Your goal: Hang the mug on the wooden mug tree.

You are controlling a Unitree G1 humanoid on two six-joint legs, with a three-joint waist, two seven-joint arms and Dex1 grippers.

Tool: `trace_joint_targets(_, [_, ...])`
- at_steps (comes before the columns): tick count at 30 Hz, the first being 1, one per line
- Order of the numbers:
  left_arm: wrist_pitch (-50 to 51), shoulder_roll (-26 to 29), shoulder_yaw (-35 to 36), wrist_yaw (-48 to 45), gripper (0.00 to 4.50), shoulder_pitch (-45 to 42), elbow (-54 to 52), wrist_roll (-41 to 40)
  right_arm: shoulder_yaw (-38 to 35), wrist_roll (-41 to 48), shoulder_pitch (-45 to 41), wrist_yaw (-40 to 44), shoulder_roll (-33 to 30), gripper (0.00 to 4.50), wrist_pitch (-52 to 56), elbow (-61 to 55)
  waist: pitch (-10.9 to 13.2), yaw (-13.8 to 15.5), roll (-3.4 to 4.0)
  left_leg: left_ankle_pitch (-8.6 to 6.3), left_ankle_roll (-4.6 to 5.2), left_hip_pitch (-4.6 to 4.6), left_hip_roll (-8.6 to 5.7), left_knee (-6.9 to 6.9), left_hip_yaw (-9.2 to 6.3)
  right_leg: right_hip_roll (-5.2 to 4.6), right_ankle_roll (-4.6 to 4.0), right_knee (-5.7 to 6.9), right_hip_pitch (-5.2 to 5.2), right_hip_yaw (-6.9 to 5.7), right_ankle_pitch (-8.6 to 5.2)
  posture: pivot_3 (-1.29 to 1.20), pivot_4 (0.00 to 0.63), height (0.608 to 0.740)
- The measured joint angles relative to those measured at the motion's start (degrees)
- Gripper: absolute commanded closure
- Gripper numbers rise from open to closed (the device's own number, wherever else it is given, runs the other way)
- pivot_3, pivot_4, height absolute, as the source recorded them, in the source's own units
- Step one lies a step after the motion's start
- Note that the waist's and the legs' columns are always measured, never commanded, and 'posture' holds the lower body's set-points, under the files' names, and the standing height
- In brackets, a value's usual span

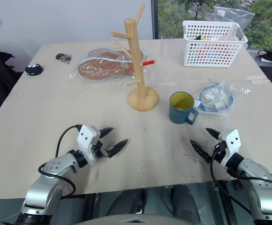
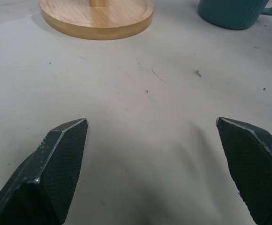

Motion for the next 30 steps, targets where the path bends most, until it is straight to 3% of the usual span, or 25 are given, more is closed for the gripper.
trace_joint_targets(21, [2.58, 1.09, 1.28, -3.46, 0.00, 4.55, -5.50, -7.56, -0.37, -0.15, -0.20, 2.20, -2.22, 0.03, -0.30, 2.17, 0.02, 0.21, 0.01, 0.00, 0.01, -0.04, 0.00, 0.00, 0.00, -0.01, -0.08, -0.02, -0.01, -0.01, -0.05, 0.00, 0.150, 0.740])
trace_joint_targets(26, [4.59, 3.57, 0.39, -5.36, 0.00, 0.22, -6.37, -8.20, -9.54, 3.99, 2.94, 1.65, -3.62, 0.03, 0.41, 2.03, 0.03, 0.80, 0.02, 0.00, 0.01, -0.06, -0.01, 0.01, 0.01, 0.00, 0.00, -0.02, -0.02, 0.00, 0.00, 0.00, 0.150, 0.740])
trace_joint_targets(30, [8.25, 5.40, 0.10, -5.57, 0.00, -5.13, -9.69, -10.68, -16.85, 10.37, -0.44, -1.95, -3.65, 0.03, 5.04, 3.49, 0.06, 0.53, -0.03, 0.00, 0.01, -0.01, 0.01, 0.02, 0.02, 0.02, -0.02, -0.01, 0.02, 0.01, -0.01, 0.00, 0.150, 0.740])
